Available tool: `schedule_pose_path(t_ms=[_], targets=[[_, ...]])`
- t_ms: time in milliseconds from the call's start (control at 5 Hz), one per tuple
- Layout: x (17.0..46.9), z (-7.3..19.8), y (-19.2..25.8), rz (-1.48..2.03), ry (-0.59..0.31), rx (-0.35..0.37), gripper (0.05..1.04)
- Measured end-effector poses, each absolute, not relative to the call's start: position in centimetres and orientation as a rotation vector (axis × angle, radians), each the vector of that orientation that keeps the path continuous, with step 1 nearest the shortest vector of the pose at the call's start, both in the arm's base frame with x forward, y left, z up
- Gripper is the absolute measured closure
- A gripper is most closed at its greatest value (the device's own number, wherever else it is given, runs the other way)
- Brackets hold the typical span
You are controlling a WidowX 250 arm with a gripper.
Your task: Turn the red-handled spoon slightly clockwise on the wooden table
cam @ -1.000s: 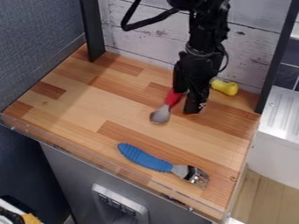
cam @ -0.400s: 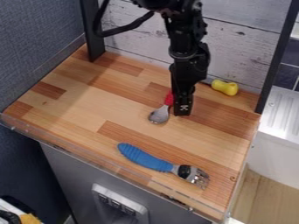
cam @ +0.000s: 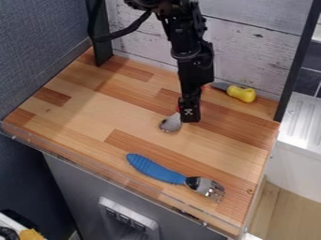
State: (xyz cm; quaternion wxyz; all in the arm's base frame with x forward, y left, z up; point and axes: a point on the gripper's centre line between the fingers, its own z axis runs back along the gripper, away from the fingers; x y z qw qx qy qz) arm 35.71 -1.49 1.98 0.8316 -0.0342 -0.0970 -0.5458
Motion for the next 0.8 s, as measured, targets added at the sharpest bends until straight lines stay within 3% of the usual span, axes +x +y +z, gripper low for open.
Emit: schedule_pose_path(t_ms=[400,800], targets=[[35.65,2.00,-1.53,-0.938,-0.164,-0.188,0.085],[35.34,2.02,-1.57,-0.808,-0.017,-0.248,0.089]])
